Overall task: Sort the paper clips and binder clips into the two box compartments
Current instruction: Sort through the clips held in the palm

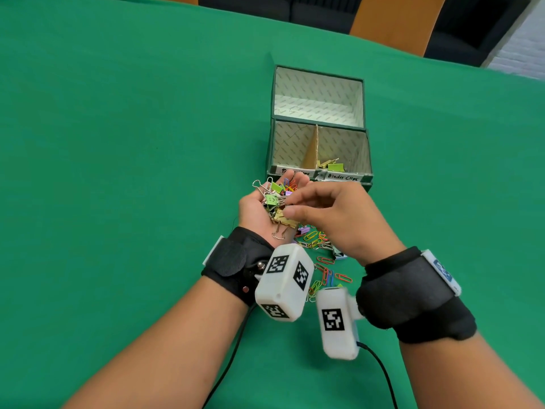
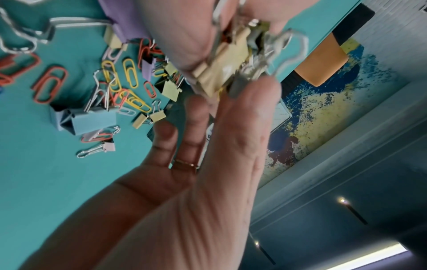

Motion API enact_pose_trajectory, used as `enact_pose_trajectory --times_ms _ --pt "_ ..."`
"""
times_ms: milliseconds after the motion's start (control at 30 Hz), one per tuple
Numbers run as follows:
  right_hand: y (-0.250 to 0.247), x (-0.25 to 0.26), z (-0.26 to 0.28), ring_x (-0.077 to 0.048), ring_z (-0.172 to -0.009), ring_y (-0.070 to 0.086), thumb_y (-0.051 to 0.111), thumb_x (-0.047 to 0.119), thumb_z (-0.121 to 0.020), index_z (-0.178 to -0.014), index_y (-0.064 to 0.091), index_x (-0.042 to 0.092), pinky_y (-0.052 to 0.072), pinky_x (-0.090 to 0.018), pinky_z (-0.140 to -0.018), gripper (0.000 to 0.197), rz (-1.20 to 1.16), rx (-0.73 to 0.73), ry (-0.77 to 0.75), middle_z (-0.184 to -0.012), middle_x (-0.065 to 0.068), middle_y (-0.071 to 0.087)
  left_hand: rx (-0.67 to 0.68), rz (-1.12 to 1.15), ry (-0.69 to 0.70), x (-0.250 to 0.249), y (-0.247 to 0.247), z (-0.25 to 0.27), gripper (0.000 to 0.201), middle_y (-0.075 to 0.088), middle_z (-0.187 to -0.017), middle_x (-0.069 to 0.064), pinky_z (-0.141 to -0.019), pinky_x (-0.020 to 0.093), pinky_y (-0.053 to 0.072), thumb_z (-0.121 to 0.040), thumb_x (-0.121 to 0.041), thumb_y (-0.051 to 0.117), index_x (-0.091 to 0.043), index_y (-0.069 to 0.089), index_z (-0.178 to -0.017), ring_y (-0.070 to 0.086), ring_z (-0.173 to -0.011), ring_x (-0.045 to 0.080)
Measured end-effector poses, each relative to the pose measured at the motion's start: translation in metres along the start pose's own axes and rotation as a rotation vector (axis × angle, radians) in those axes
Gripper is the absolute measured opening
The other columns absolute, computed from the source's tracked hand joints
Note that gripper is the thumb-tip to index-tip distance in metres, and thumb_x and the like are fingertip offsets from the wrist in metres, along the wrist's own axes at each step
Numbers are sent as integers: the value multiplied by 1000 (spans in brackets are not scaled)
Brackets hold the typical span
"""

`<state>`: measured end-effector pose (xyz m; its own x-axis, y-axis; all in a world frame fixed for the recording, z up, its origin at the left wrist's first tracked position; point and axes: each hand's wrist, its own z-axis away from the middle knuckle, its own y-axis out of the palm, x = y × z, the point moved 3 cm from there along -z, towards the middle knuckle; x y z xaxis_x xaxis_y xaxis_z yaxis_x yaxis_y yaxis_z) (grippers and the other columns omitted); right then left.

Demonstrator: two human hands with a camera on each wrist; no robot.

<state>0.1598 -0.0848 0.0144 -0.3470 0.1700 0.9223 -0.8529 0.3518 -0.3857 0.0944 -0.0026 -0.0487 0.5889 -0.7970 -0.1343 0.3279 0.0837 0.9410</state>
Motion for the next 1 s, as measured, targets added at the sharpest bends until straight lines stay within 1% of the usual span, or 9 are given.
enact_pose_trajectory --times_ms 67,133,267,467,567,700,800,900,1000 --pt "-8 4 2 -1 -61 63 77 5 -77 -86 75 11 48 -14 -60 11 -76 -18 3 -70 4 73 -13 1 17 0 0 -1 36 64 -93 19 -74 35 57 -95 -21 34 1 62 -97 66 -83 27" --pt "-20 7 0 -5 -60 61 74 8 -80 -87 75 15 47 -17 -54 10 -116 -69 -2 -71 6 73 -30 17 31 -1 -1 -1 38 65 -91 20 -72 36 57 -97 -21 34 3 63 -97 68 -75 28" --pt "-54 10 -13 -10 -60 60 73 12 -82 -85 70 21 47 -22 -51 10 -167 -388 -29 -77 2 71 -12 104 -3 -2 2 2 43 68 -87 23 -72 51 55 -100 -23 33 7 63 -95 70 -72 33" --pt "-84 15 -43 -7 -68 60 76 18 -78 -74 65 26 57 -29 -71 14 30 -698 -114 -77 4 68 -16 106 -16 -2 1 2 44 68 -88 23 -75 51 54 -100 -24 32 7 63 -96 70 -74 33" --pt "-77 2 -50 -4 -73 61 74 22 -80 -79 71 27 54 -29 -78 6 296 -520 8 -80 7 70 -21 95 -14 -2 1 3 45 67 -89 23 -74 51 55 -100 -24 32 7 64 -97 70 -75 33" --pt "-54 8 -35 -2 -63 56 72 28 -82 -80 73 27 46 -19 -59 2 361 -406 -46 -68 14 65 -53 61 4 -3 2 2 43 67 -88 23 -76 50 55 -99 -24 33 7 63 -97 69 -78 33" --pt "-29 25 -21 4 -54 49 75 33 -81 -81 75 29 40 -11 -51 4 379 -173 -132 -63 18 63 -84 6 43 -2 2 3 39 67 -87 22 -79 43 56 -98 -20 34 5 65 -95 68 -76 31" --pt "-13 33 -15 1 -71 56 77 37 -77 -93 76 32 44 -16 -67 16 486 -6 -180 -80 15 67 -138 -88 35 2 2 7 44 67 -83 20 -85 37 51 -97 -21 38 2 70 -80 66 -78 28" --pt "1 34 -16 -10 -89 49 77 40 -76 -105 72 38 39 -27 -78 30 640 85 -230 -91 20 61 -221 -145 -12 4 -1 11 37 62 -72 13 -73 30 52 -94 -27 41 -1 61 -78 63 -72 24"
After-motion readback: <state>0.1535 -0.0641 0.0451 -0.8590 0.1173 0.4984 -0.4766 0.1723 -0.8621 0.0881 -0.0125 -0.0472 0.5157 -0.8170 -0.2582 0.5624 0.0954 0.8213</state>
